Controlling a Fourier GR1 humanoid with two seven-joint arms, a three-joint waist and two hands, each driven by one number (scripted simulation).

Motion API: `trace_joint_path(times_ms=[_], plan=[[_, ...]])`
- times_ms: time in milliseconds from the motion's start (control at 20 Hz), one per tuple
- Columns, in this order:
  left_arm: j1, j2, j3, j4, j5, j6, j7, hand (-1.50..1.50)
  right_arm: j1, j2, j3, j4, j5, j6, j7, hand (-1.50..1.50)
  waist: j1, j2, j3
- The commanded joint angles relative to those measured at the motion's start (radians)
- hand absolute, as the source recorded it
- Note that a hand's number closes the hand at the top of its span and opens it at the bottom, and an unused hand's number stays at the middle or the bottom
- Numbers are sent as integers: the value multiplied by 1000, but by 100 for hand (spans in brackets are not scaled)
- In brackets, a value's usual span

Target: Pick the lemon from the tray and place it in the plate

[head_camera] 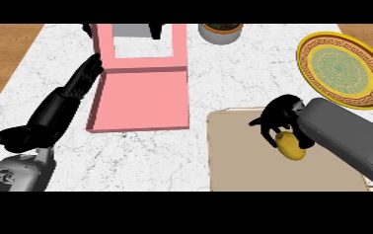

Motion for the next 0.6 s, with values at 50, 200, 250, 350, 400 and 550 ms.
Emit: trace_joint_path(times_ms=[50,200,250,350,400,550], plan=[[51,-22,-3,4,-31,4,-35,0,45,30,-23,-10,5,22,-89,150,-10,5,6],[1,-20,-9,-24,-19,8,0,0,-27,-15,-217,299,-108,22,224,150,1,25,7],[12,-11,1,-22,-21,13,9,0,-30,-71,-245,346,-106,-8,287,150,-16,21,7],[12,-11,1,-20,-22,13,7,0,-67,-125,-286,409,-110,-29,358,150,-26,23,4],[13,-10,1,-22,-22,13,4,0,-78,-151,-298,440,-110,-39,389,150,-28,26,3],[7,-10,-1,-22,-23,11,2,0,-133,-181,-363,541,-124,-90,538,150,-3,35,3]])
